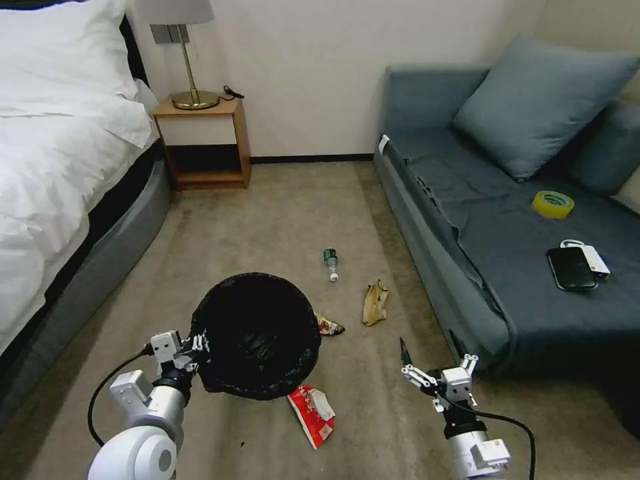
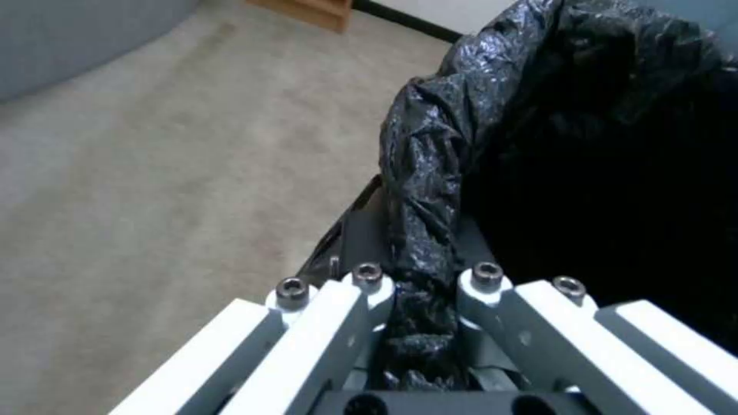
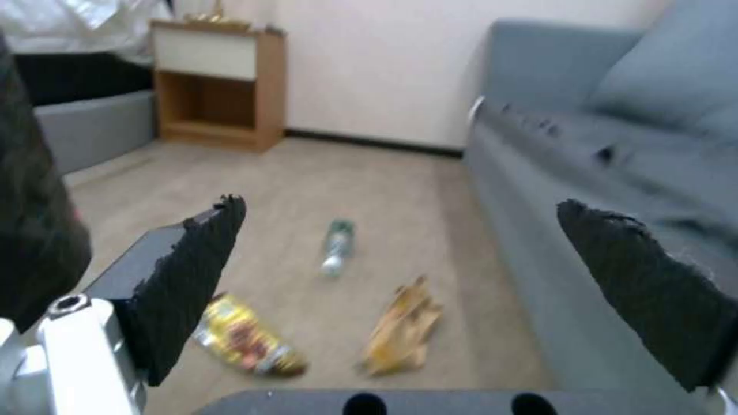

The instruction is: Pick up the trash bin, then pick up the garbage on the floor and place it into the trash bin.

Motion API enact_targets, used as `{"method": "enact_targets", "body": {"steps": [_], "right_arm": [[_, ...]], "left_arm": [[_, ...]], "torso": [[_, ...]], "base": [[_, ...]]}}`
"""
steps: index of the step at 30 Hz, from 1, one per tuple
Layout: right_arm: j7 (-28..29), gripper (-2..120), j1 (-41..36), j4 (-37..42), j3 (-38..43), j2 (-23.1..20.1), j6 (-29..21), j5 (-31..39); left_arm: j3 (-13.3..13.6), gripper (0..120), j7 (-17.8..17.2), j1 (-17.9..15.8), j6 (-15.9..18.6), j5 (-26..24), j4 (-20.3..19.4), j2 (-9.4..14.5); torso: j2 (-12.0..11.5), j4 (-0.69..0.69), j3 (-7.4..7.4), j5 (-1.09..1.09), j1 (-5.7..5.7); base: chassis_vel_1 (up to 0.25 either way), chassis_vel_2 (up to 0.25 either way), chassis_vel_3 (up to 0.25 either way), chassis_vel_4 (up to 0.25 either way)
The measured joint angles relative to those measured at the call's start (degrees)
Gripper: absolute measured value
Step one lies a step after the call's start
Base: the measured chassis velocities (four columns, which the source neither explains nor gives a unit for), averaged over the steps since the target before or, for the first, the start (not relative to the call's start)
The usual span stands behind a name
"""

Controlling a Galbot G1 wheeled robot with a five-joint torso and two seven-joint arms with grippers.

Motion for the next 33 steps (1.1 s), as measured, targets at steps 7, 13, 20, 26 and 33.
{"method": "enact_targets", "body": {"steps": [7, 13, 20, 26, 33], "right_arm": [[0.5, 100, 1.4, -2.2, -6.7, -2.4, -6.1, 1.1], [2.4, 100, 5.6, -6.8, -15.4, -4.1, -11.4, 3.4], [3.5, 100, 9.7, -11.3, -19.8, -5.0, -16.5, 4.9], [4.6, 100, 12.7, -15.0, -23.9, -6.9, -22.2, 7.3], [7.4, 100, 18.8, -15.7, -29.4, -12.7, -30.9, 15.9]], "left_arm": [[-5.5, 4, -0.8, 0.2, 0.3, -1.9, 0.7, 2.2], [-9.9, 4, -0.6, 0.4, 1.6, -7.7, 2.2, 6.5], [-11.6, 4, 0.8, 0.1, 1.6, -11.7, 4.7, 10.4], [-11.7, 4, 2.0, -0.7, 1.6, -12.8, 6.4, 12.1], [-11.7, 4, 2.7, -1.9, 1.8, -13.0, 7.4, 12.0]], "torso": [[0.0, 0.01, 0.00, -0.01, 0.00], [0.0, 0.01, 0.00, 0.00, 0.00], [0.0, 0.01, 0.00, -0.09, 0.00], [0.0, 0.01, 0.01, -0.03, 0.00], [0.0, 0.00, 0.01, 0.02, 0.00]], "base": [[0.011, -0.021, -0.014, 0.010], [0.000, 0.000, 0.000, 0.000], [0.000, 0.000, 0.000, 0.000], [0.000, 0.000, 0.000, 0.000], [0.000, 0.000, 0.000, 0.000]]}}
